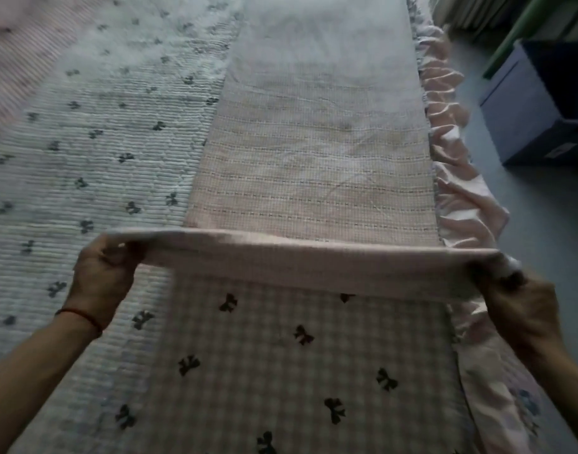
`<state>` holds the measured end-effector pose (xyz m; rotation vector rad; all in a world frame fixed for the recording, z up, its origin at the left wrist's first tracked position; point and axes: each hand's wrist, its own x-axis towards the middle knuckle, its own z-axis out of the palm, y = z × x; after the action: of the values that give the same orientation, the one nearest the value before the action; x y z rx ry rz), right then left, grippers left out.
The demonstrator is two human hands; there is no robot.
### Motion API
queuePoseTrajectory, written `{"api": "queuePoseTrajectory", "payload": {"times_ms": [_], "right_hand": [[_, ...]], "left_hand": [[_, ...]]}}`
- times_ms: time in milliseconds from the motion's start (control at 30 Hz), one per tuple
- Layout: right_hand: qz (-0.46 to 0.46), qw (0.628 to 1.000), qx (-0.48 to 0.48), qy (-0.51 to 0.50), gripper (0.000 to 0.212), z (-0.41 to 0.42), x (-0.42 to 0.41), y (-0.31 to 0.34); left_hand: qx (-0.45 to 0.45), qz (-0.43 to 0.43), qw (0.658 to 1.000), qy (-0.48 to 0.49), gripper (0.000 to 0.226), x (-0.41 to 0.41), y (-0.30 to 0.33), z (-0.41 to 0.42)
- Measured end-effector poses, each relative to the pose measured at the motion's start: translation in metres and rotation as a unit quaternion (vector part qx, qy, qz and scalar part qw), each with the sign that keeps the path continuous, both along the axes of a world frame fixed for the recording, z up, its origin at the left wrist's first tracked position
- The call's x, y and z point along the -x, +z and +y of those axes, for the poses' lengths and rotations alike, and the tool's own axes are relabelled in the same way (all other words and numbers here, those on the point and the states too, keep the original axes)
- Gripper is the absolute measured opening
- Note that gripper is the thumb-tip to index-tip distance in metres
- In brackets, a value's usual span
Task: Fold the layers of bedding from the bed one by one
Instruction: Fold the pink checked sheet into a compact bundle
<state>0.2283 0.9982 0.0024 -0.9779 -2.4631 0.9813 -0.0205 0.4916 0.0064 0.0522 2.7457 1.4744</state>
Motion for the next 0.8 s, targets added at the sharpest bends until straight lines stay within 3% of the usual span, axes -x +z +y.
{"api": "queuePoseTrajectory", "payload": {"times_ms": [67, 100, 167, 267, 367, 467, 533, 600, 700, 800], "right_hand": [[0.034, 0.999, 0.033, -0.012, 0.053, 0.016, 0.039, 0.003], [0.041, 0.998, 0.039, -0.005, 0.047, 0.022, 0.06, 0.004], [0.047, 0.998, 0.034, 0.002, 0.039, 0.034, 0.102, 0.003], [0.038, 0.998, 0.048, 0.001, 0.039, 0.058, 0.163, -0.009], [0.025, 0.994, 0.101, -0.027, 0.043, 0.087, 0.21, -0.04], [-0.036, 0.979, 0.199, -0.023, 0.044, 0.097, 0.218, -0.083], [-0.063, 0.97, 0.234, -0.023, 0.055, 0.094, 0.206, -0.101], [-0.056, 0.967, 0.248, -0.02, 0.049, 0.09, 0.202, -0.101], [-0.07, 0.977, 0.199, -0.001, 0.03, 0.087, 0.208, -0.086], [-0.093, 0.992, 0.086, 0.017, 0.03, 0.083, 0.209, -0.074]], "left_hand": [[-0.073, -0.033, 0.996, 0.034, 0.031, 0.034, 0.002, 0.024], [-0.067, -0.02, 0.997, 0.036, 0.027, 0.05, 0.002, 0.038], [-0.016, 0.008, 0.999, 0.047, 0.017, 0.086, 0.004, 0.065], [0.054, 0.014, 0.996, 0.07, 0.027, 0.145, -0.007, 0.098], [0.065, -0.026, 0.993, 0.093, 0.038, 0.192, -0.035, 0.116], [0.084, -0.121, 0.984, 0.102, 0.045, 0.196, -0.082, 0.117], [0.083, -0.143, 0.982, 0.086, 0.055, 0.184, -0.109, 0.105], [0.073, -0.145, 0.983, 0.088, 0.063, 0.179, -0.123, 0.093], [0.089, -0.134, 0.985, 0.054, 0.042, 0.18, -0.118, 0.084], [0.046, -0.13, 0.99, 0.03, 0.029, 0.182, -0.111, 0.079]]}}
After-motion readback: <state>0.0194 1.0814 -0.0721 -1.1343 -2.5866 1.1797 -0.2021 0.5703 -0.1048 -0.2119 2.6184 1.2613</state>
